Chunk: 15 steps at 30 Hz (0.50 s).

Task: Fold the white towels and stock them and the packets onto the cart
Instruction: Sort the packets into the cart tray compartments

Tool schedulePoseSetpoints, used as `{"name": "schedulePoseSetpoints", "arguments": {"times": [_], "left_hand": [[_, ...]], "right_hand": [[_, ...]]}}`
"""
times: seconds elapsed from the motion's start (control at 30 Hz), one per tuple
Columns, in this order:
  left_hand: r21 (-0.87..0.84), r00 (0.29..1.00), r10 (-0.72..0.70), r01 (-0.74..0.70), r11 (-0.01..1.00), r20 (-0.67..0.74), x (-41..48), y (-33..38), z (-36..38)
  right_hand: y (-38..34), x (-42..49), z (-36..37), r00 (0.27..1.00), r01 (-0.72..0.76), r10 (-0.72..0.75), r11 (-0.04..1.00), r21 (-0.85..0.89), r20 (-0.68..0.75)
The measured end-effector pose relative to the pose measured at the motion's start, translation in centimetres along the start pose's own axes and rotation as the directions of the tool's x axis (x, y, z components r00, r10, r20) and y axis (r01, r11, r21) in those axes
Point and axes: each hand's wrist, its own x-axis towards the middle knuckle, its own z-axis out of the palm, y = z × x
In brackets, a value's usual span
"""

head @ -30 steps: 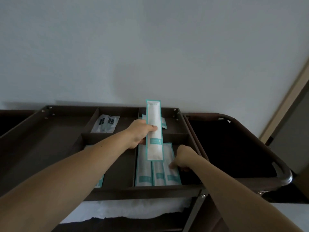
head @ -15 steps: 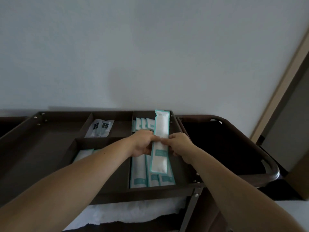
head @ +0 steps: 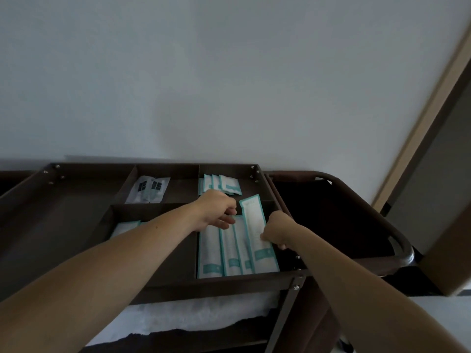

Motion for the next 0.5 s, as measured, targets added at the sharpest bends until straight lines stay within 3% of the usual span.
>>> {"name": "schedulePoseSetpoints", "arguments": {"times": [0.3,0.5], "left_hand": [[0.03,1.0,-0.007,0.007,1.0,-0.005,-0.1,-1.0,-1.3],[0.122,0.999,0.033,-0.028,0.992,-0.034,0.2,-1.1,-1.6]], "right_hand": [[-1.0,-0.1,1.1,0.999,0.03,-0.018,0.921,-0.39,0.036],[-1.2,0.5,2.1,0.983,0.082,-0.15,0.876,-0.476,-0.106]]}}
